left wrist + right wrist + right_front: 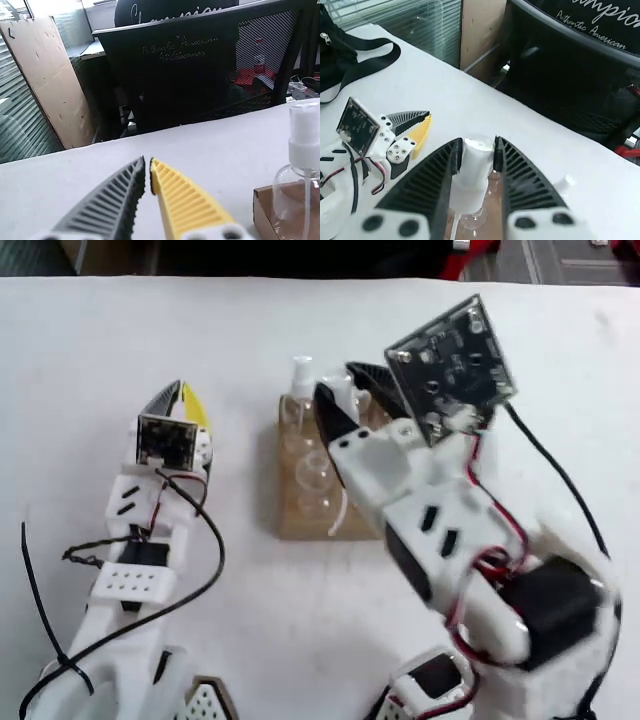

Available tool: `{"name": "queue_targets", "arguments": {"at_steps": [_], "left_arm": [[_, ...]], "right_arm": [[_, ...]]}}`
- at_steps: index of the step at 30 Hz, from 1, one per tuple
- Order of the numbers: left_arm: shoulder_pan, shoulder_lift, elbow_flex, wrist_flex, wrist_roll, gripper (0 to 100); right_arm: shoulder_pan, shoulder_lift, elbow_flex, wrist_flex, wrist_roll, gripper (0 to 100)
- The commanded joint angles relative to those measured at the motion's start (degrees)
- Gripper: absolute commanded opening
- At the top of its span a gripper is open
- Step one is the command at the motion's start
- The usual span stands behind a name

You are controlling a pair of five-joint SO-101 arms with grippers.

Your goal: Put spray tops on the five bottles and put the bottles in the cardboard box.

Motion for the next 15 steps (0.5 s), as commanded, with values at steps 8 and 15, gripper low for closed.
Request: {"name": "queue_targets", "arguments": {"at_steps": [8,15], "left_arm": [[-0.57,-0.22,-1.14,-1.76,0.79,2],[-0.57,-0.22,-1.14,-1.76,0.79,2]], "right_arm": [[1.45,-2.68,23.21,-34.42,5.54,1.6],[2.86,2.77,22.07,-35.65,5.71,1.6]]}}
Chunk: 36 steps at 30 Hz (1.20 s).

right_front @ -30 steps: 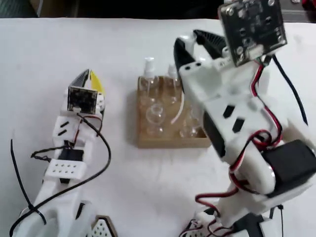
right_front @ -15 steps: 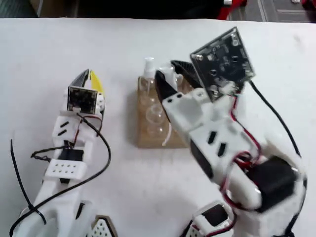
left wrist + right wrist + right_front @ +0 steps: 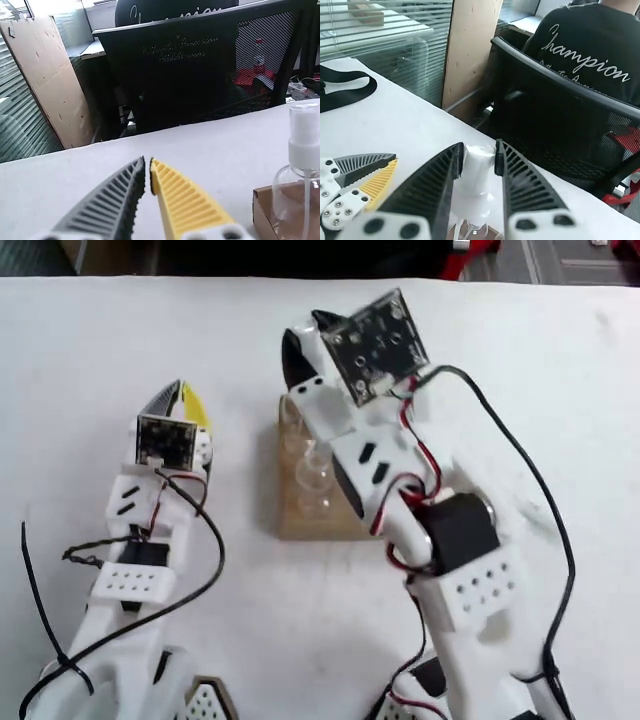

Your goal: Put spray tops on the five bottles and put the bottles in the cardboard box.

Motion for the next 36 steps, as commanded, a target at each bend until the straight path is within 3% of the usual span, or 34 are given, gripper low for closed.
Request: {"name": "queue_targets", "arguments": {"at_steps": [1,20,36], "left_arm": [[-0.57,-0.22,-1.14,-1.76,0.62,2],[-0.4,-0.22,-1.23,-1.67,0.53,2],[-0.4,-0.22,-1.23,-1.67,0.44,2]], "right_arm": [[1.36,0.66,-1.41,-1.54,0.53,1.6],[1.1,1.19,6.24,-5.85,3.6,1.6],[1.19,0.57,25.49,-21.58,3.6,1.6]]}}
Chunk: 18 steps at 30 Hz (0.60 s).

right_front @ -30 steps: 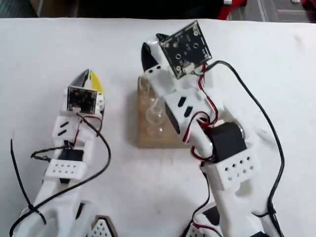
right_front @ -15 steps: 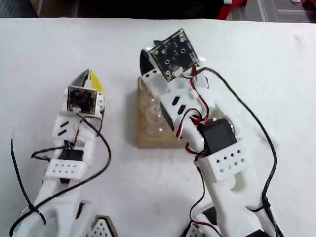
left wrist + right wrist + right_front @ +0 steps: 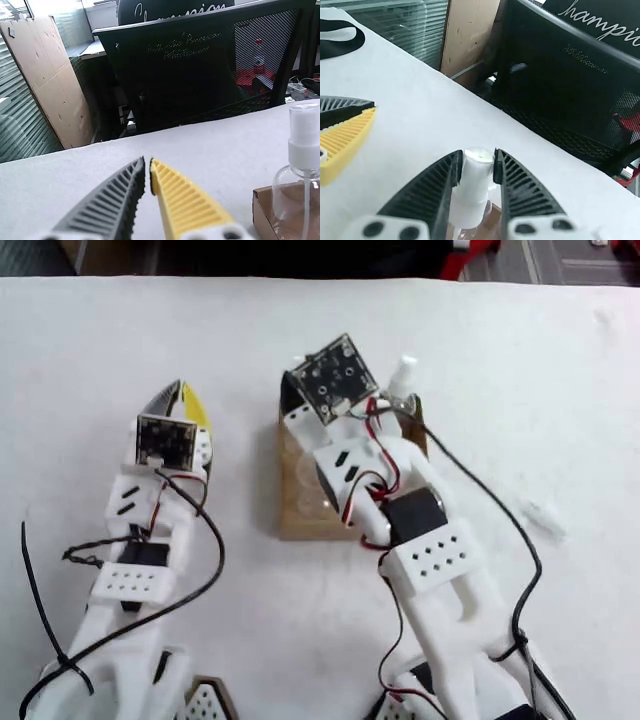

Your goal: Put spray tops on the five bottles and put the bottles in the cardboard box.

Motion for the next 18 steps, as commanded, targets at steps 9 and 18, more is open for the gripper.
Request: {"name": "queue_targets", "arguments": {"at_steps": [9,18], "left_arm": [[-0.31,-0.22,-1.23,-1.67,0.44,2],[-0.31,-0.22,-1.23,-1.67,0.44,2]], "right_arm": [[0.4,-0.92,4.57,-2.42,0.62,1.6],[0.4,-0.92,6.77,-2.07,0.62,1.6]]}}
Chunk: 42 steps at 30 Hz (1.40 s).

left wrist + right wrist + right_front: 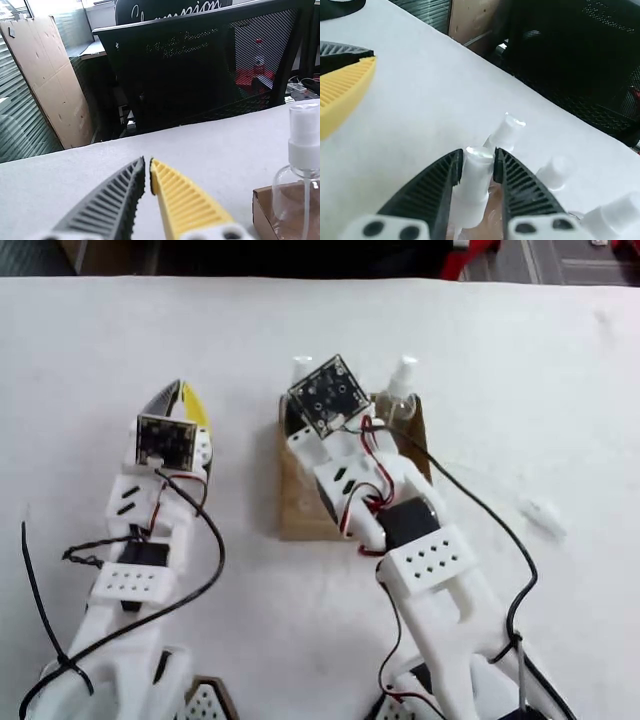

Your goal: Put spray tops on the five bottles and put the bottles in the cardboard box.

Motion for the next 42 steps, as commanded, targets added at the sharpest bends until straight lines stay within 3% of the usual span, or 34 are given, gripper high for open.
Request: {"name": "queue_targets", "arguments": {"at_steps": [1,15,31,42], "left_arm": [[-0.31,-0.22,-1.23,-1.67,0.44,2],[-0.31,-0.22,-1.23,-1.58,0.44,2],[-0.31,-0.22,-1.23,-1.58,0.44,2],[-0.31,-0.22,-1.23,-1.58,0.44,2]], "right_arm": [[0.48,-0.92,-0.44,-0.92,0.62,1.6],[0.57,-17.45,13.01,-6.55,-5.36,1.6],[0.66,-17.98,24.0,-18.42,-5.8,1.6],[0.57,-17.98,25.76,-19.38,-5.8,1.8]]}}
